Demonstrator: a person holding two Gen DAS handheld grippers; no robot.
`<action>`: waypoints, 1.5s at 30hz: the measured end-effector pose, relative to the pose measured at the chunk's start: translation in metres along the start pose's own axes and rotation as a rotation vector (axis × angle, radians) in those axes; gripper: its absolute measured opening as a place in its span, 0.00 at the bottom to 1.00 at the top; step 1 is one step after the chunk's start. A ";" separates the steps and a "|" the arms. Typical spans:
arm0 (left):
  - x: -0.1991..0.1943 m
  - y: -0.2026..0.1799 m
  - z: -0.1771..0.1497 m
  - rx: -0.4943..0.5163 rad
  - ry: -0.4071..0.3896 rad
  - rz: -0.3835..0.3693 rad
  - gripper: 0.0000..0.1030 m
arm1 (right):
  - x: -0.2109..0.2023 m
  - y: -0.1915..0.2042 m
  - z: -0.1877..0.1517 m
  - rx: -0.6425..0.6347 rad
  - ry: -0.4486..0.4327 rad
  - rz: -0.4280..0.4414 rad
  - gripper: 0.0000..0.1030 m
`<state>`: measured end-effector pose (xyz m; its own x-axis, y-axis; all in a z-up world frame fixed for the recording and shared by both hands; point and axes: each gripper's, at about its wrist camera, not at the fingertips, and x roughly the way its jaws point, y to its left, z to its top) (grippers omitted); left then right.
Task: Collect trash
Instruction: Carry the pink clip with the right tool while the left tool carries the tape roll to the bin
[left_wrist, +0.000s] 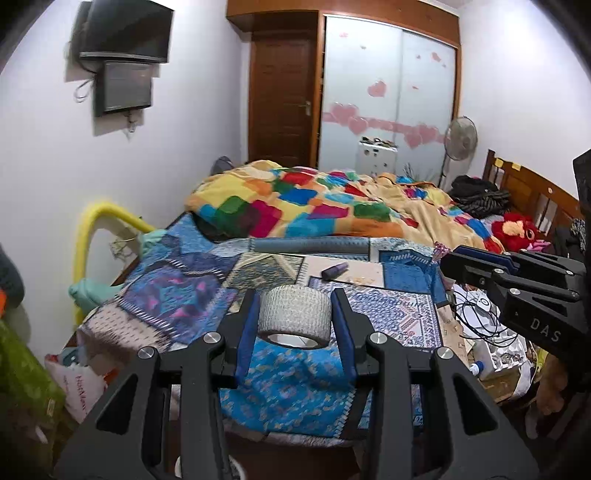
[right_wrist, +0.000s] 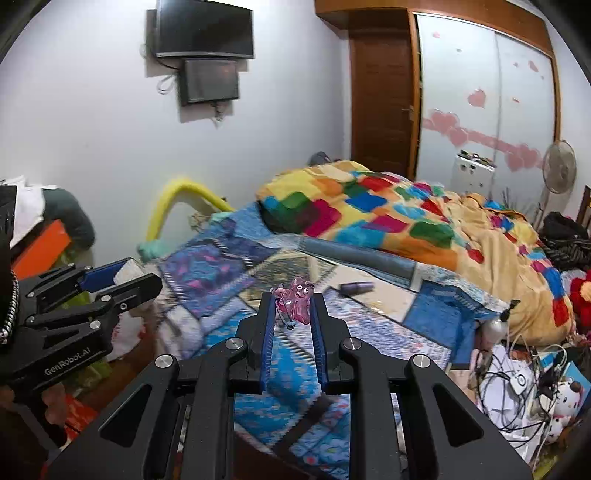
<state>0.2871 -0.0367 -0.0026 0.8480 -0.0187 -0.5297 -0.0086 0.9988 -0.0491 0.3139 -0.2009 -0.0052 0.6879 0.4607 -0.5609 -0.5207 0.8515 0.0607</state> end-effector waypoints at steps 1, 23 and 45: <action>-0.008 0.005 -0.003 -0.007 -0.003 0.010 0.37 | -0.003 0.004 -0.001 -0.002 -0.003 0.009 0.17; -0.112 0.121 -0.100 -0.152 0.022 0.202 0.37 | -0.005 0.154 -0.041 -0.156 0.055 0.223 0.17; -0.051 0.186 -0.220 -0.295 0.324 0.198 0.37 | 0.093 0.227 -0.112 -0.171 0.414 0.346 0.17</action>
<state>0.1258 0.1399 -0.1710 0.6065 0.1099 -0.7875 -0.3425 0.9299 -0.1340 0.2031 0.0071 -0.1363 0.2245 0.5398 -0.8113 -0.7792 0.5994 0.1832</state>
